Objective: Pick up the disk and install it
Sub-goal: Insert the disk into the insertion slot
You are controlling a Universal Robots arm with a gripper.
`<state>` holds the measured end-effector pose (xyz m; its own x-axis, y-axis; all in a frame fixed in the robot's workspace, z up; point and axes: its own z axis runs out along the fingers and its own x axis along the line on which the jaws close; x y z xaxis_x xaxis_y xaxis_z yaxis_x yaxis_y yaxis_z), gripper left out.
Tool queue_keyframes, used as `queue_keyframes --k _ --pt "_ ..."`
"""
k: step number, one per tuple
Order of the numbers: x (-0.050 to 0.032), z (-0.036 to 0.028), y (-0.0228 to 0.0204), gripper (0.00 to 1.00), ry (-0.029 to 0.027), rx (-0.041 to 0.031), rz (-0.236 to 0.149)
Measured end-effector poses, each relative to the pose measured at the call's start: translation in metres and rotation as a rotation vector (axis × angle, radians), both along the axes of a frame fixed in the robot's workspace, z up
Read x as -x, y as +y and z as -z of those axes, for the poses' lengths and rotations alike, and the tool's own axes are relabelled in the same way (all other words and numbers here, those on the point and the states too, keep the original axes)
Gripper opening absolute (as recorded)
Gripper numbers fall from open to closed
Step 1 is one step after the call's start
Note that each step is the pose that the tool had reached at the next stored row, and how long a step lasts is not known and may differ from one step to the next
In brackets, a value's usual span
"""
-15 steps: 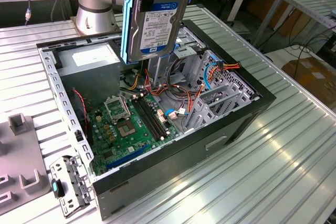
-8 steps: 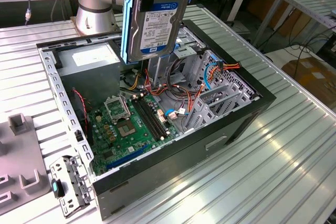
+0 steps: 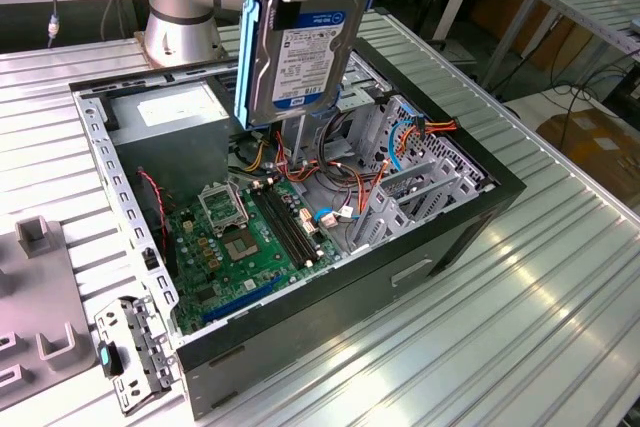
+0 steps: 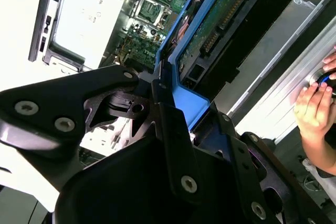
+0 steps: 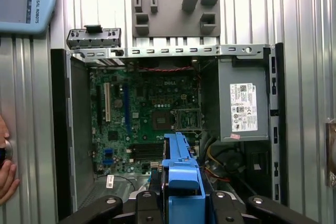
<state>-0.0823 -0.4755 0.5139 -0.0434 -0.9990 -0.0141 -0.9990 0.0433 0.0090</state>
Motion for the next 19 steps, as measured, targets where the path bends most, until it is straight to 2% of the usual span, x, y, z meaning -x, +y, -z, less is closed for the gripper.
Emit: queue_keyframes --k 3,4,6,7,11,15,19 --pt "0.0 0.0001 -0.0065 0.37 0.0 0.0002 0.0" --pt "0.0 0.0001 -0.0107 0.37 0.0 0.0003 0.0" --pt "0.0 0.0002 -0.0153 0.37 0.0 0.0003 0.0" --pt "-0.0001 0.0002 -0.0202 0.37 0.0001 0.0005 0.0" --pt "0.0 0.0005 -0.0288 0.37 0.0 0.0005 0.0" --pt "-0.0046 0.0007 -0.0315 0.37 0.0001 0.0003 0.0" --pt "-0.0164 0.0009 -0.0317 0.37 0.0002 0.0005 0.0"
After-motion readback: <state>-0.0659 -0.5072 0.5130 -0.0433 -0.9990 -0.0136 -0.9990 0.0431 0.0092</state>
